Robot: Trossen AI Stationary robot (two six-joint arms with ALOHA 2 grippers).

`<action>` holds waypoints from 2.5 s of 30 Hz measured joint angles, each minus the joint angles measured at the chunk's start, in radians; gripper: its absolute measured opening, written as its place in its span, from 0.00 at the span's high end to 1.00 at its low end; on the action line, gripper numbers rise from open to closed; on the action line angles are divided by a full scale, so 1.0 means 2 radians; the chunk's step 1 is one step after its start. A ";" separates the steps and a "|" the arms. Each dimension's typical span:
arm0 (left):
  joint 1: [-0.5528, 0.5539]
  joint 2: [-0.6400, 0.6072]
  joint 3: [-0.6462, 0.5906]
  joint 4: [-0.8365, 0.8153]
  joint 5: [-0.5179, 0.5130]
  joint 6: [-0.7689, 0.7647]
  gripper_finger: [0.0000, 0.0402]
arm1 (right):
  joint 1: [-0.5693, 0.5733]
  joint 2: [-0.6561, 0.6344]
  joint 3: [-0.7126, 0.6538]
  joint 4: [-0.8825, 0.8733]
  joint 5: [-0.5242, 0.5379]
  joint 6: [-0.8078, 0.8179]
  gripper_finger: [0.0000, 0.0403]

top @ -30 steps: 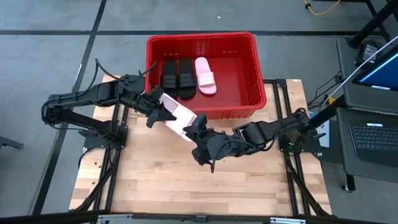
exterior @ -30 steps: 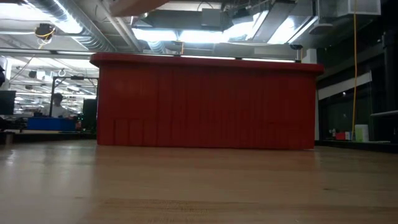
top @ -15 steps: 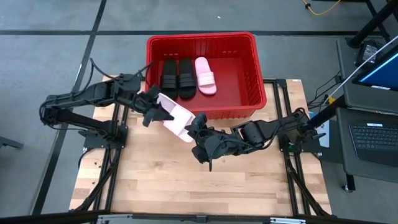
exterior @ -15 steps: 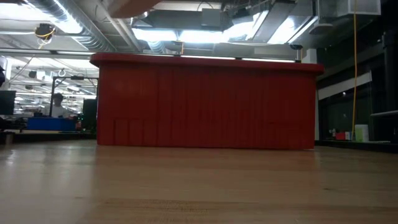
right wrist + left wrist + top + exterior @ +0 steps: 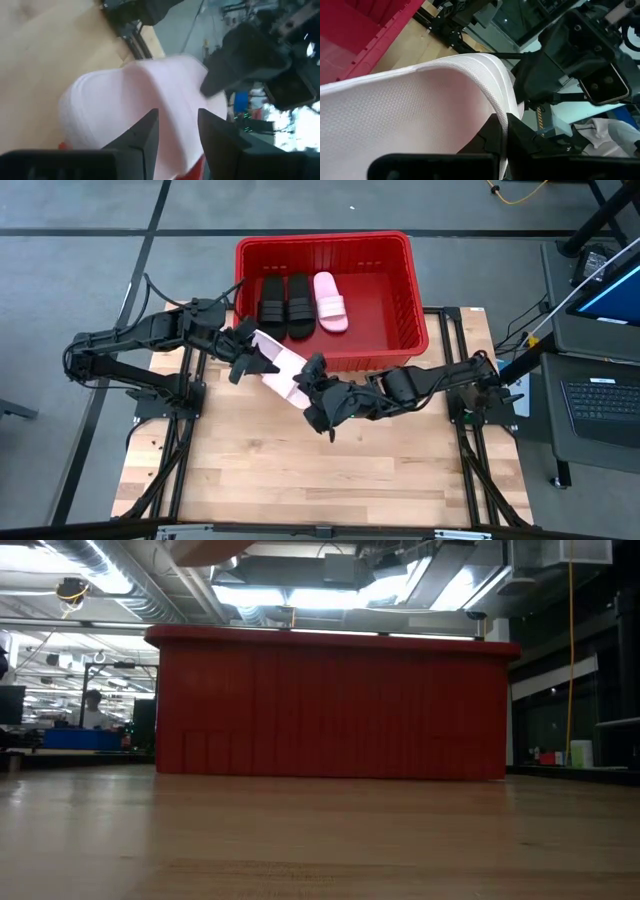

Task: Pick and place slides into bin
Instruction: Put the pink slides into the red bin

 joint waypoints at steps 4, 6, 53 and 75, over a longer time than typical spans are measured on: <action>0.000 0.000 0.000 0.000 0.000 0.007 0.99 | -0.003 0.015 0.000 0.009 0.006 -0.037 0.66; 0.000 0.000 0.000 0.001 -0.001 0.007 0.99 | -0.004 0.022 0.000 0.001 0.013 -0.048 0.66; 0.000 -0.006 0.000 0.006 -0.018 0.080 0.95 | 0.001 0.027 0.010 0.056 0.116 -0.071 0.97; 0.029 -0.006 0.000 0.076 -0.176 0.208 0.78 | 0.048 -0.004 0.086 -0.196 0.183 0.128 0.97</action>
